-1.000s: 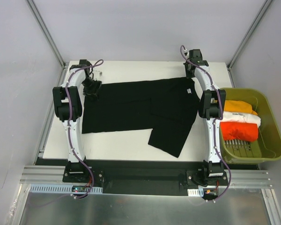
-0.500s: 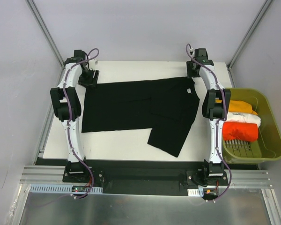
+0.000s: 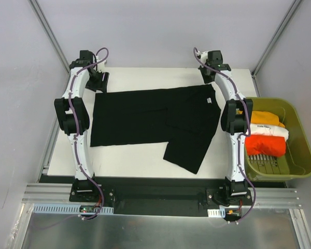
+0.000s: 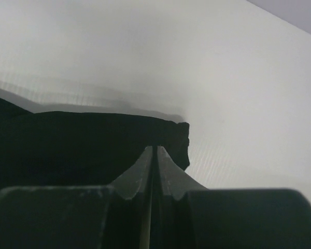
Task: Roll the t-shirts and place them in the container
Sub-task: Fold the T-shirt at the center of the board.
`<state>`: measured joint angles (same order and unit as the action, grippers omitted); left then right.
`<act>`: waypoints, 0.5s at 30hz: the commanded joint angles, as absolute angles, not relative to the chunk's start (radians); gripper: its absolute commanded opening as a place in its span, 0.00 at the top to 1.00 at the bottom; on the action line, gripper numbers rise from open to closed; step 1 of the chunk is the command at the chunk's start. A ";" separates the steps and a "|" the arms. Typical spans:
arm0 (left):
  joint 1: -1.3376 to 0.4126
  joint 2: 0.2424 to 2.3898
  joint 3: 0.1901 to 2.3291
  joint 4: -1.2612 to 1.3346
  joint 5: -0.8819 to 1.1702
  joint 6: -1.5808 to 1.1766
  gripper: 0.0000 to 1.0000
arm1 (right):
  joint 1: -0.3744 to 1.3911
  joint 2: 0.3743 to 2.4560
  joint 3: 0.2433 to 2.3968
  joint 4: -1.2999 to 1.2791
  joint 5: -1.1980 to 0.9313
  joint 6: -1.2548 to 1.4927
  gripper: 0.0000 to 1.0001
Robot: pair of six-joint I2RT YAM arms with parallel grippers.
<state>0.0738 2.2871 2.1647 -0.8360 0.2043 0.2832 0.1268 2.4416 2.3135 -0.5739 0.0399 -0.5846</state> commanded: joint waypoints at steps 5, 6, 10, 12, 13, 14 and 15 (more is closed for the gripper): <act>0.086 2.377 2.212 -0.877 0.149 0.363 0.38 | 0.150 2.539 2.375 -0.610 0.116 -0.820 0.94; 0.087 2.390 2.223 -0.887 0.135 0.383 0.38 | 0.152 2.545 2.375 -0.618 0.132 -0.840 0.94; 0.086 2.457 2.269 -0.919 0.094 0.420 0.39 | 0.152 2.569 2.373 -0.634 0.167 -0.900 0.95; 0.087 2.494 2.296 -0.925 0.074 0.432 0.39 | 0.152 2.585 2.375 -0.632 0.190 -0.940 0.96; 0.087 2.508 2.309 -0.930 0.055 0.434 0.39 | 0.152 2.589 2.375 -0.630 0.198 -0.951 0.96; 0.087 2.535 2.339 -0.937 0.049 0.434 0.39 | 0.152 2.597 2.376 -0.629 0.205 -0.962 0.96; 0.087 2.548 2.356 -0.942 0.043 0.440 0.37 | 0.152 2.600 2.376 -0.626 0.213 -0.971 0.96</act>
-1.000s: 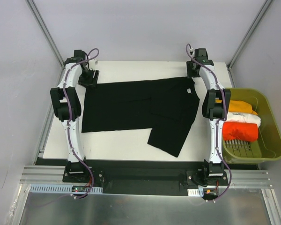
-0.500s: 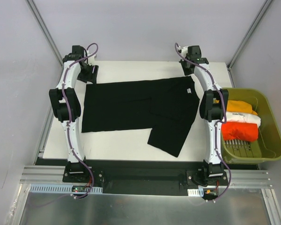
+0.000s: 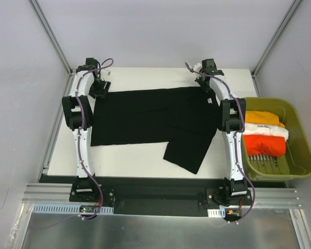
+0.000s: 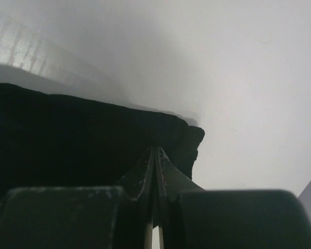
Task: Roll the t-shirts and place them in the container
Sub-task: Fold the T-shirt at the center of the board.
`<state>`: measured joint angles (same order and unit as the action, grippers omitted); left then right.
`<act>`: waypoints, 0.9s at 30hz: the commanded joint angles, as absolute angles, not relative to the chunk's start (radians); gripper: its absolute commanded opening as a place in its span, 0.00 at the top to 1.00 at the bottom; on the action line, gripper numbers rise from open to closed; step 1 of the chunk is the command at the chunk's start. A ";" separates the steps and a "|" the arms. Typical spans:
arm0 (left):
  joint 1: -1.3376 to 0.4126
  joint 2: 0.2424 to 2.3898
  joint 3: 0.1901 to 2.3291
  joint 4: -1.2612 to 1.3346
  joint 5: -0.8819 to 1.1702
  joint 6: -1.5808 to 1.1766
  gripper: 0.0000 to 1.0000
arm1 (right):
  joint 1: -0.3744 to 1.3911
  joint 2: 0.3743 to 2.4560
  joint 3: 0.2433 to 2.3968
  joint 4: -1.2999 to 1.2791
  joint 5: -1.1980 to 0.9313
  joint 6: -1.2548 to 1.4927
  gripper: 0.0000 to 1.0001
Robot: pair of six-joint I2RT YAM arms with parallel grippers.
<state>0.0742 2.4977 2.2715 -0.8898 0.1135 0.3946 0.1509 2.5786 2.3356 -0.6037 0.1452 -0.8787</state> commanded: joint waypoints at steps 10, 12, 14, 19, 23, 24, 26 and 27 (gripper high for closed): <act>0.057 2.686 2.550 -0.815 -0.024 0.540 0.21 | 0.152 2.641 2.373 -0.509 0.285 -1.045 0.95; 0.043 2.697 2.543 -0.760 -0.057 0.592 0.18 | 0.152 2.649 2.376 -0.477 0.294 -1.055 0.93; 0.034 2.712 2.556 -0.668 -0.071 0.642 0.16 | 0.152 2.666 2.384 -0.457 0.304 -1.063 0.90; 0.018 2.678 2.557 -0.403 -0.118 0.680 0.13 | 0.149 2.637 2.392 -0.348 0.325 -1.023 0.86; 0.014 2.492 2.514 -0.319 -0.112 0.582 0.05 | 0.138 2.456 2.283 -0.255 0.284 -0.887 0.53; 0.011 2.446 2.490 -0.315 -0.104 0.566 0.04 | 0.138 2.359 2.248 -0.224 0.255 -0.850 0.45; 0.003 2.303 2.398 -0.314 -0.089 0.520 0.02 | 0.135 2.255 2.151 -0.221 0.203 -0.764 0.28; 0.003 2.195 2.302 -0.322 -0.068 0.484 0.02 | 0.137 2.164 2.094 -0.250 0.128 -0.729 0.25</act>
